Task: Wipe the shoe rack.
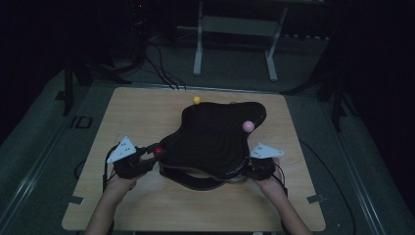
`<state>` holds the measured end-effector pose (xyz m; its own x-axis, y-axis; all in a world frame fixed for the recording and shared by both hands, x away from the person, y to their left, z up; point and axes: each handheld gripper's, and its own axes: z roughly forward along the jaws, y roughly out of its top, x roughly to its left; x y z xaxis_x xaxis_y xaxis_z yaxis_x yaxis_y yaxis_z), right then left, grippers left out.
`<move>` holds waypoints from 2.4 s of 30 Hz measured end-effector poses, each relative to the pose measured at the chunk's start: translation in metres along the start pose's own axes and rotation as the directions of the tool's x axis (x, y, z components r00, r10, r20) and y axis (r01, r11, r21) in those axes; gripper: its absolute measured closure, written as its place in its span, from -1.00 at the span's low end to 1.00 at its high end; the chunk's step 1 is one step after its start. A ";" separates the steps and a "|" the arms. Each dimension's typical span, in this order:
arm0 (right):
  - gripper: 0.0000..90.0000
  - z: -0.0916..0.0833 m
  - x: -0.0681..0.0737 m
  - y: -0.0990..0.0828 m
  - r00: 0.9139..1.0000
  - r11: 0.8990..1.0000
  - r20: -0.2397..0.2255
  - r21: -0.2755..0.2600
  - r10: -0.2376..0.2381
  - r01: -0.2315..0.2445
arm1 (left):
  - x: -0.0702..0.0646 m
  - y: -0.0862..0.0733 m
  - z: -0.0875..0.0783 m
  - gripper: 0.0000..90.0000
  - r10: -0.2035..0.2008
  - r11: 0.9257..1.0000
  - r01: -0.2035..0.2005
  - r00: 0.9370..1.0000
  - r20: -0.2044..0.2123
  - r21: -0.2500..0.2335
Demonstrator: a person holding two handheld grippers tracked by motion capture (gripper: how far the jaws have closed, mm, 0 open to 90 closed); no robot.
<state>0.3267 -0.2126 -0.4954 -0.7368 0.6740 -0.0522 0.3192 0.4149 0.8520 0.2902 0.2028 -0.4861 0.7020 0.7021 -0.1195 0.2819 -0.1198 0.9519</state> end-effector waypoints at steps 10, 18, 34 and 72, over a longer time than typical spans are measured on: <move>0.25 -0.039 0.002 0.038 0.999 0.983 0.037 -0.184 -0.016 0.022 | 0.000 0.000 0.000 0.31 -0.001 1.000 0.001 1.000 0.000 -0.002; 0.37 -0.011 0.001 0.011 1.000 0.992 0.022 -0.125 -0.005 0.008 | 0.000 0.000 0.000 0.31 -0.002 1.000 0.002 1.000 0.000 0.001; 0.09 0.025 -0.006 -0.028 0.999 0.999 -0.032 0.045 0.019 -0.018 | 0.000 -0.001 0.000 0.31 -0.005 1.000 0.005 1.000 0.006 -0.003; 0.47 -0.063 -0.053 -0.014 0.987 0.993 0.136 -0.088 0.085 -0.074 | 0.000 -0.002 0.000 0.31 -0.002 1.000 0.003 1.000 0.009 -0.013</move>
<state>0.3237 -0.2919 -0.4716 -0.6191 0.7837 -0.0496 0.3193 0.3089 0.8959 0.2897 0.2032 -0.4880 0.7069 0.6963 -0.1243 0.2753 -0.1090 0.9552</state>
